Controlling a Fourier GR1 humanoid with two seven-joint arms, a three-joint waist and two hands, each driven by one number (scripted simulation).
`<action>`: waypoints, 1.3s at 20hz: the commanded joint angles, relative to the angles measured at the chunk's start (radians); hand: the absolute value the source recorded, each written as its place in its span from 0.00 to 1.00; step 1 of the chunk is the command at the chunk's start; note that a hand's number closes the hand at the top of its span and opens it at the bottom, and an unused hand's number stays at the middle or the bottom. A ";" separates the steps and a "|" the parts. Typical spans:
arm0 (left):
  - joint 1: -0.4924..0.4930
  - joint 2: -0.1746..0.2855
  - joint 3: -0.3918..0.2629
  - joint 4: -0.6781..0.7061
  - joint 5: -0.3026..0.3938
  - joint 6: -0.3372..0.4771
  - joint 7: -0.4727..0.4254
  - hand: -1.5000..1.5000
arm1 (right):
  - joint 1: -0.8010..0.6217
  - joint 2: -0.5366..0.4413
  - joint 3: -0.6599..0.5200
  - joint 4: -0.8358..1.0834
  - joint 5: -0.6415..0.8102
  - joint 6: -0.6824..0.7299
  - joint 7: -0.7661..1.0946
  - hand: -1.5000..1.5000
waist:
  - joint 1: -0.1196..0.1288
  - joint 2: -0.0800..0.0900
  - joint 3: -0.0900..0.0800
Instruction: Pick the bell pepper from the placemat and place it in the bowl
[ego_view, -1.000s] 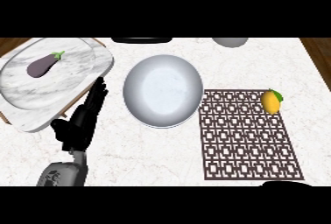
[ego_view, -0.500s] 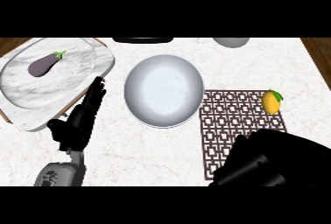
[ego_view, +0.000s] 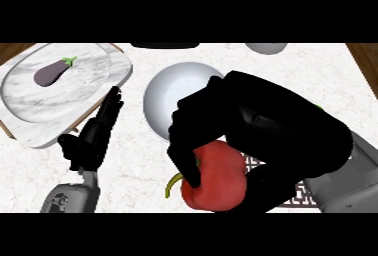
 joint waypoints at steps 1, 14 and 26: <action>-0.018 -0.036 -0.021 0.013 -0.015 0.025 0.014 0.50 | -0.060 0.043 0.047 0.177 0.224 -0.051 -0.151 1.00 | 0.002 0.003 0.001; 0.021 -0.044 -0.044 -0.010 -0.039 0.021 -0.006 0.50 | -0.161 0.187 0.048 0.896 0.525 -0.329 -0.557 1.00 | 0.012 0.005 0.001; -0.032 -0.029 -0.006 0.062 -0.025 0.004 -0.058 0.50 | -0.332 0.220 -0.033 1.376 0.466 -0.103 -0.826 0.00 | 0.022 0.014 0.000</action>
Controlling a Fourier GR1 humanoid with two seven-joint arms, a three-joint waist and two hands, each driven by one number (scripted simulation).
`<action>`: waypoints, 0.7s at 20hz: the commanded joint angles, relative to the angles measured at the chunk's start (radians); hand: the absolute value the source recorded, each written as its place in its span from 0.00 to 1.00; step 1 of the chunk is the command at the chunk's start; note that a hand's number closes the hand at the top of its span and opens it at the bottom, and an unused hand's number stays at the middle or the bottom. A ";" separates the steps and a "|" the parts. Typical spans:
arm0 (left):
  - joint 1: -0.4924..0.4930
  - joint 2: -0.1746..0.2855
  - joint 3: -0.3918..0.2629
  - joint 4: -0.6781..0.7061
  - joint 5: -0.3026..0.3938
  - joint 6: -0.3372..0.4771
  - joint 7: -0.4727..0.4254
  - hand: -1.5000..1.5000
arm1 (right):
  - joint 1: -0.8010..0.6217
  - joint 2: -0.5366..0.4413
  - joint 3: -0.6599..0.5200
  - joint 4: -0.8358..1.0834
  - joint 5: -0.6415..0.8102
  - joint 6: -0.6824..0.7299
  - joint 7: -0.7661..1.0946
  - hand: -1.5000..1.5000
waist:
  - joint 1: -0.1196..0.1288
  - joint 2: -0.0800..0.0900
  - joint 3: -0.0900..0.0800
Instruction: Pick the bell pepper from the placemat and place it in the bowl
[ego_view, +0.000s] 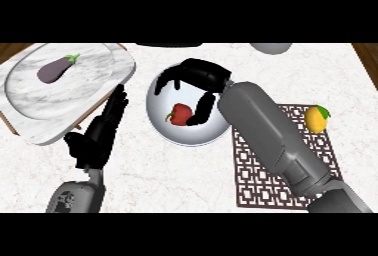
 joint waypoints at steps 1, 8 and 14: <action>0.002 0.012 0.009 -0.045 0.022 -0.017 0.045 0.50 | -0.016 0.004 -0.044 0.110 -0.033 0.061 -0.145 0.00 | -0.004 -0.004 0.000; 0.026 -0.013 -0.015 -0.001 -0.025 0.013 -0.037 0.50 | -0.070 0.006 -0.224 0.163 -0.181 0.107 -0.215 0.00 | -0.012 -0.005 0.000; 0.043 0.007 0.007 -0.023 -0.007 -0.003 -0.017 0.50 | -0.151 -0.035 -0.313 0.238 -0.252 0.231 -0.105 0.00 | -0.014 -0.008 0.000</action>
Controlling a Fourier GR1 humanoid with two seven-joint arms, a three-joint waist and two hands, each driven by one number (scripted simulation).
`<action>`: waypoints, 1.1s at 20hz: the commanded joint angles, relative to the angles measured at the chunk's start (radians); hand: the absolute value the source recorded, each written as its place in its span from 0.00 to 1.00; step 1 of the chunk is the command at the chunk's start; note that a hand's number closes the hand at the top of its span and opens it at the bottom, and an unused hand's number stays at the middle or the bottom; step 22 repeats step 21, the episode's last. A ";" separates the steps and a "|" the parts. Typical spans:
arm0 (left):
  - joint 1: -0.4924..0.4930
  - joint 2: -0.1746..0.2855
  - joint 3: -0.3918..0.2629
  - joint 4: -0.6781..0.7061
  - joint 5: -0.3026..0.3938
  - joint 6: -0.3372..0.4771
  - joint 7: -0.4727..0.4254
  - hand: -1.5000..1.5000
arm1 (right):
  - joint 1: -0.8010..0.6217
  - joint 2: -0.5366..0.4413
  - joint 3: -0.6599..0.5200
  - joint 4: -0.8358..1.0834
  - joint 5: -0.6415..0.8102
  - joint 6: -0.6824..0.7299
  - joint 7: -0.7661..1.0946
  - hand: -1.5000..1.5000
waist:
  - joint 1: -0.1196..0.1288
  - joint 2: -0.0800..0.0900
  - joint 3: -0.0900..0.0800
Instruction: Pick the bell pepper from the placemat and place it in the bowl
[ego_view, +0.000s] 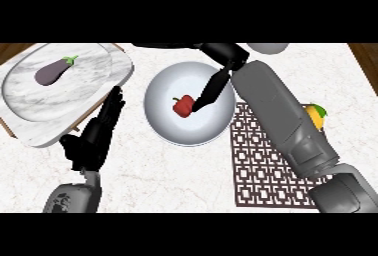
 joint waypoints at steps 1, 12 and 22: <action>-0.035 -0.014 0.001 0.018 -0.004 0.013 0.019 0.50 | -0.032 -0.036 -0.073 0.070 -0.058 0.088 0.004 0.00 | -0.001 0.002 0.000; -0.074 0.010 0.033 0.039 0.011 -0.005 0.026 0.50 | 0.007 -0.193 -0.095 0.138 -0.112 0.387 -0.031 0.00 | 0.004 0.011 0.001; -0.017 -0.012 -0.015 0.027 -0.009 -0.013 -0.021 0.50 | 0.051 -0.218 -0.052 0.100 -0.110 0.405 -0.076 0.00 | 0.027 0.018 0.002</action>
